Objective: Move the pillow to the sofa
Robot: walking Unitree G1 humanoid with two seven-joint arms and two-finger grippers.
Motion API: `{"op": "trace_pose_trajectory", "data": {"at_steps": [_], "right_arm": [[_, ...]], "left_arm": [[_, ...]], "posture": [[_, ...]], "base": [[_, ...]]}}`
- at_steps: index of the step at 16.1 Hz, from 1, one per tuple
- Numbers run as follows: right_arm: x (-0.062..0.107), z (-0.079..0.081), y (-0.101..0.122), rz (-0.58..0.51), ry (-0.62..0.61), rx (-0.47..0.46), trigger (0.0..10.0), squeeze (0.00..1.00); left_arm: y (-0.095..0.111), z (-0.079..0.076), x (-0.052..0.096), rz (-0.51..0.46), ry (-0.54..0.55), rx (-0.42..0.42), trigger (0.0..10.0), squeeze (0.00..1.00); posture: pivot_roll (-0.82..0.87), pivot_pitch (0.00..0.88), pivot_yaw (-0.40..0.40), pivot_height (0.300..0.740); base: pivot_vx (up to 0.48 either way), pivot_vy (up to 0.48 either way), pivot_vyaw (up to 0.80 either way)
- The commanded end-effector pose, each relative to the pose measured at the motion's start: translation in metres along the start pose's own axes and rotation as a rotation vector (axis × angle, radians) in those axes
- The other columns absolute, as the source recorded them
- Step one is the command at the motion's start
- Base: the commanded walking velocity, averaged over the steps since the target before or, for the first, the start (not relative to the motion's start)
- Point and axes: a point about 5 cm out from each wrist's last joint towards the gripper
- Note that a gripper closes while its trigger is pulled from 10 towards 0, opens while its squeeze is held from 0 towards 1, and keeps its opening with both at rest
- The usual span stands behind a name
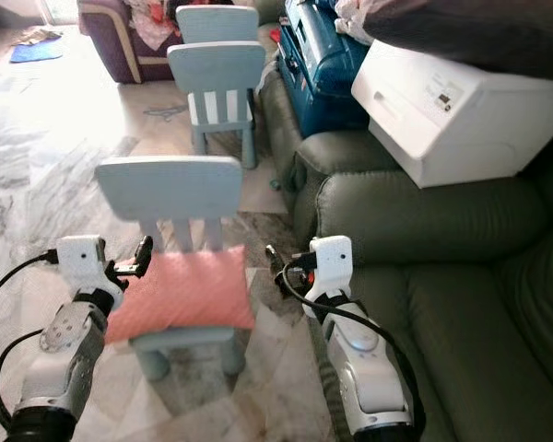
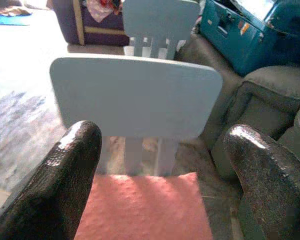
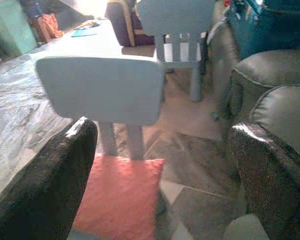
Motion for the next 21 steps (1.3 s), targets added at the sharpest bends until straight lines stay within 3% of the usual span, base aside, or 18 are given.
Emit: {"op": "trace_pose_trajectory", "data": {"at_steps": [1,4,8,21], "right_arm": [[0.0035,-0.0074,-0.0002,0.003,-0.020,0.005,10.0,0.00],[0.0033,-0.0069,-0.0002,0.003,-0.020,0.005,10.0,0.00],[0.0034,-0.0073,-0.0006,0.005,-0.020,0.006,10.0,0.00],[0.0031,-0.0072,-0.0006,0.006,-0.023,0.007,10.0,0.00]], "left_arm": [[-0.0045,-0.0052,0.0007,0.016,-0.003,-0.011,10.0,0.00],[-0.0093,-0.0018,-0.0010,0.051,0.060,0.021,10.0,0.00],[-0.0095,-0.0057,-0.0020,0.054,0.047,0.041,10.0,0.00],[-0.0104,-0.0077,-0.0035,0.075,0.046,0.053,10.0,0.00]], "posture": [[-0.13,0.121,-0.015,0.740],[-0.12,0.121,-0.014,0.740],[-0.13,0.121,-0.014,0.740],[-0.13,0.121,-0.012,0.740]], "base": [[0.446,0.000,0.00],[0.136,0.000,0.00],[0.000,0.000,0.00],[0.000,0.456,0.00]]}}
Point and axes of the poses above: a point about 5 cm out from each wrist's last joint towards the gripper, its own x axis pointing back from the gripper into the wrist, its own y axis along the axis of the wrist's last joint, z = x × y, and after that the axes turned 11 degrees about x, right-handed
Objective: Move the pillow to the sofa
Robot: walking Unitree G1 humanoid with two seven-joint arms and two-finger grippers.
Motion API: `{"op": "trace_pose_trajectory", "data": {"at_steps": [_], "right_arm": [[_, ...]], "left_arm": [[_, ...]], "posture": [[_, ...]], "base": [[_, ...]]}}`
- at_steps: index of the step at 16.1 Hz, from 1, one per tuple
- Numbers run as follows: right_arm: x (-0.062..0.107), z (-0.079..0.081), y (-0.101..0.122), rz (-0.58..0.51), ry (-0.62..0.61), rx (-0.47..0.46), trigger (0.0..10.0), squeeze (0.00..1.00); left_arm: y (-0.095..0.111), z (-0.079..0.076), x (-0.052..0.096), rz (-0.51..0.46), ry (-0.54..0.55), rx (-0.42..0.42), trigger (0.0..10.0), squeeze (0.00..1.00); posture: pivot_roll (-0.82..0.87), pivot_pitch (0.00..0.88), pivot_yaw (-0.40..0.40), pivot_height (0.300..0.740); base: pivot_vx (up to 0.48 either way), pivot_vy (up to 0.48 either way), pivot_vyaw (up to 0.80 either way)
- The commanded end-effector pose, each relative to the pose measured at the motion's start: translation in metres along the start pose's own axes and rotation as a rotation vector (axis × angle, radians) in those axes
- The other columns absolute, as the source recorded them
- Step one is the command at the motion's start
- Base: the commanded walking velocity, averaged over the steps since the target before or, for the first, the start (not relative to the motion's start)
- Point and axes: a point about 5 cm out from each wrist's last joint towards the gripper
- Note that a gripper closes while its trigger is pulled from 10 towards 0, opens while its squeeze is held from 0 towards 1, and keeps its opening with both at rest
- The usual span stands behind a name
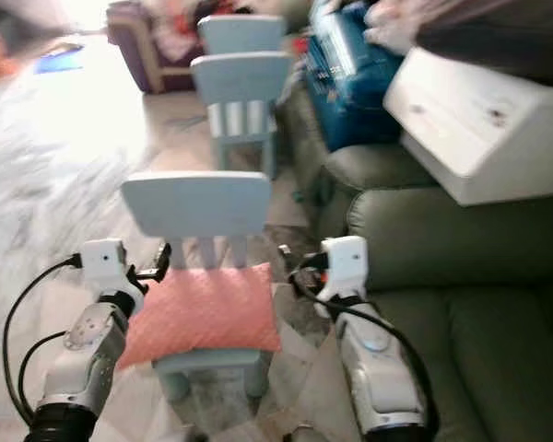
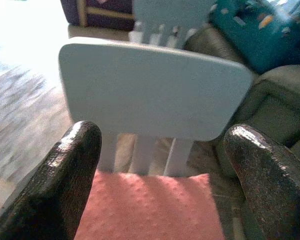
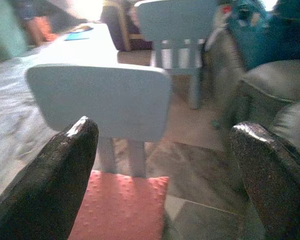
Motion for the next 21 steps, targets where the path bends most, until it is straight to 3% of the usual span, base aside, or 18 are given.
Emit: {"op": "trace_pose_trajectory", "data": {"at_steps": [1,21], "right_arm": [[-0.0023,0.0074,0.0034,-0.013,0.024,-0.007,10.0,0.00],[-0.0043,0.0095,0.0039,-0.017,0.037,0.004,10.0,0.00]], "left_arm": [[0.0046,0.0076,0.0006,-0.010,0.022,-0.022,10.0,0.00],[0.0081,0.0027,-0.0001,-0.038,0.006,-0.058,10.0,0.00]], "posture": [[-0.13,0.121,-0.012,0.740],[-0.11,0.111,-0.015,0.740]], "base": [[0.000,0.251,0.00],[0.000,0.000,0.00]]}}
Point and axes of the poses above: a point about 5 cm out from each wrist's last joint towards the gripper, its own x axis pointing back from the gripper into the wrist, its own y axis along the axis of the wrist's last joint, z = x × y, and after that the axes turned 11 degrees about x, right-handed
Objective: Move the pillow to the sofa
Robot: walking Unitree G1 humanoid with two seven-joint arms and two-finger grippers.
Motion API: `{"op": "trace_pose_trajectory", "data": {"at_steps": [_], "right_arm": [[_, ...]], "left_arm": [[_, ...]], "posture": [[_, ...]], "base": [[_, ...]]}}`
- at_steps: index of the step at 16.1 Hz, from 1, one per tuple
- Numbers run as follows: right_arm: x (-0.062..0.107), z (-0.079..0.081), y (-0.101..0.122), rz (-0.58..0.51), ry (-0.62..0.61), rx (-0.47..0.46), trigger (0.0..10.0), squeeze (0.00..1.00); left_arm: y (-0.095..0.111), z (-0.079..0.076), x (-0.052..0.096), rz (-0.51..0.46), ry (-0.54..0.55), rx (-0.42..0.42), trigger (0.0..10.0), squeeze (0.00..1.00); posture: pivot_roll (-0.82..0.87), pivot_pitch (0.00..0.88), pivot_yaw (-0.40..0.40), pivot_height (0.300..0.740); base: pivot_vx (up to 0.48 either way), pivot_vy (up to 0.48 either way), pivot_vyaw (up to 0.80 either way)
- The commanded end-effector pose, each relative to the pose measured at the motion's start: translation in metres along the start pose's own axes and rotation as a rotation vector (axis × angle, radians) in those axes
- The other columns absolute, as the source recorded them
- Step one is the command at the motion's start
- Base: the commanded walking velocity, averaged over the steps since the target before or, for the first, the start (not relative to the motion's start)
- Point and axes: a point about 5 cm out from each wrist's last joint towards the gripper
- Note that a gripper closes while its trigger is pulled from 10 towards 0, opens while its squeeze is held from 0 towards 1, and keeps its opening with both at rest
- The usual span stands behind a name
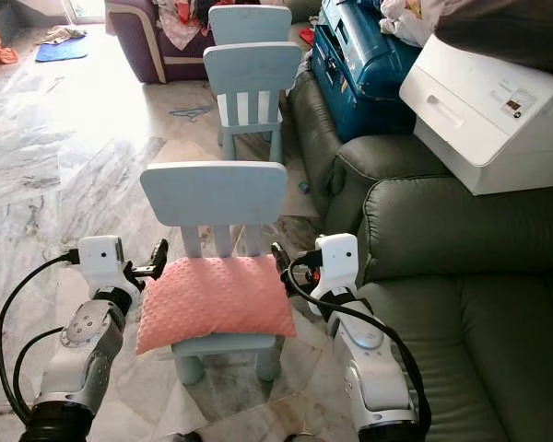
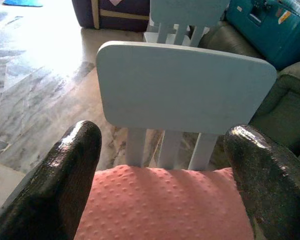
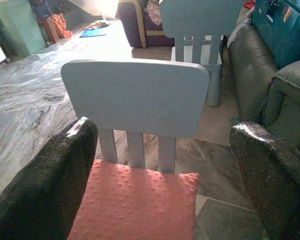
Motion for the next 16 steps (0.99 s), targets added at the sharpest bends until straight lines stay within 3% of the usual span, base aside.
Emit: {"op": "trace_pose_trajectory", "data": {"at_steps": [1,13,16], "right_arm": [[0.0003,0.0000,-0.0008,0.003,0.005,0.007,10.0,0.00],[0.0004,0.0018,-0.0018,0.009,0.001,0.010,10.0,0.00],[0.0001,0.0022,-0.0019,0.009,0.001,0.008,10.0,0.00]], "left_arm": [[0.0028,-0.0002,-0.0005,-0.013,0.001,-0.015,10.0,0.00],[0.0037,0.0003,-0.0001,-0.012,-0.009,-0.024,10.0,0.00],[0.0037,0.0008,0.0001,-0.011,-0.007,-0.028,10.0,0.00]], "posture": [[-0.12,0.111,-0.015,0.740],[-0.12,0.121,-0.008,0.740],[-0.12,0.121,-0.007,0.740]], "base": [[0.000,0.000,0.00],[0.000,0.000,0.00],[0.000,0.000,0.61]]}}
Point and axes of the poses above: a point about 5 cm out from each wrist's last joint towards the gripper, its own x axis pointing back from the gripper into the wrist, its own y axis along the axis of the wrist's last joint, z = x × y, and after that the axes turned 11 degrees about x, right-handed
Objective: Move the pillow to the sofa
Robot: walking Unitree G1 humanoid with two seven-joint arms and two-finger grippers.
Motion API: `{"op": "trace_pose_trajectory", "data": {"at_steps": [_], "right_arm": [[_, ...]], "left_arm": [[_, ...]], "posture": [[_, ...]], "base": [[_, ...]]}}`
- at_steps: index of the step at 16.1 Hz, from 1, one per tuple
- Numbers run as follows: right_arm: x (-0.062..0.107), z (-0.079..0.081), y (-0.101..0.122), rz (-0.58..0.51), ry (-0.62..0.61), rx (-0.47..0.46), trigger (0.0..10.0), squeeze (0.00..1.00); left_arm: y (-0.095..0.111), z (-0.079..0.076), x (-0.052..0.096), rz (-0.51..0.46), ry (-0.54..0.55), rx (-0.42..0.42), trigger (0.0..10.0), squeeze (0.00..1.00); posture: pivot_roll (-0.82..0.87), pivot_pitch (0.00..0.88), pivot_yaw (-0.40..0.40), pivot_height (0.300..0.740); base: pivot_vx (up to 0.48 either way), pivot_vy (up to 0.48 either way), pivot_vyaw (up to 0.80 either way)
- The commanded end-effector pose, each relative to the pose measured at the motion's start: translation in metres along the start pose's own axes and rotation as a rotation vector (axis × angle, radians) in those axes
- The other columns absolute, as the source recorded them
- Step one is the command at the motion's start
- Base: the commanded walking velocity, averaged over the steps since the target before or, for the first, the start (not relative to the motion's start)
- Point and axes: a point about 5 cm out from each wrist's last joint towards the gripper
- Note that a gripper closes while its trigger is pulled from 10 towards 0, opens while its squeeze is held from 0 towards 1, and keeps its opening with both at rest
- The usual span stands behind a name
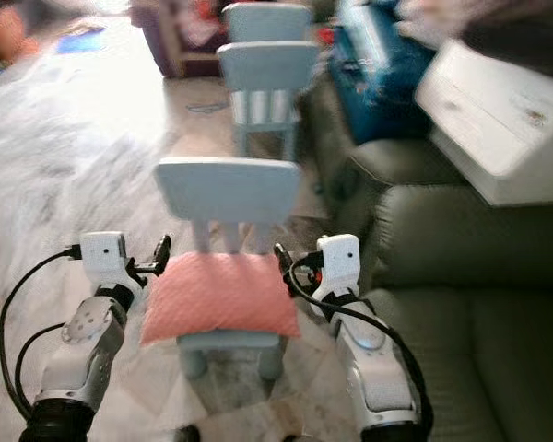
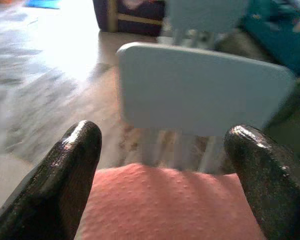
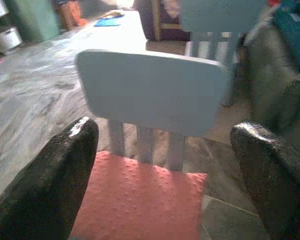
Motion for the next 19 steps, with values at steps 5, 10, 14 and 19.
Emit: {"op": "trace_pose_trajectory", "data": {"at_steps": [5,10,14,19], "right_arm": [[0.0002,0.0003,-0.0006,0.000,-0.004,-0.005,10.0,0.00],[0.0007,0.0006,-0.0006,-0.002,-0.003,-0.007,10.0,0.00],[0.0004,0.0015,-0.0002,-0.005,-0.001,-0.014,10.0,0.00],[0.0009,0.0025,0.0000,-0.009,0.004,-0.023,10.0,0.00]], "left_arm": [[-0.0005,0.0015,0.0007,0.005,0.003,-0.021,10.0,0.00],[-0.0037,0.0026,0.0025,0.015,-0.002,-0.041,10.0,0.00],[-0.0032,0.0046,0.0032,0.010,0.012,-0.037,10.0,0.00],[-0.0048,0.0051,0.0043,0.015,0.019,-0.037,10.0,0.00]], "posture": [[-0.12,0.120,-0.006,0.740],[-0.12,0.122,-0.008,0.740],[-0.11,0.124,-0.008,0.740],[-0.11,0.128,-0.013,0.740]], "base": [[0.000,0.000,0.00],[0.000,0.000,0.00],[0.000,0.000,0.00],[0.000,0.000,0.00]]}}
Point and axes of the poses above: a point about 5 cm out from each wrist's last joint towards the gripper, its own x axis pointing back from the gripper into the wrist, its own y axis along the axis of the wrist's last joint, z = x × y, and after that the axes turned 11 degrees about x, right-handed
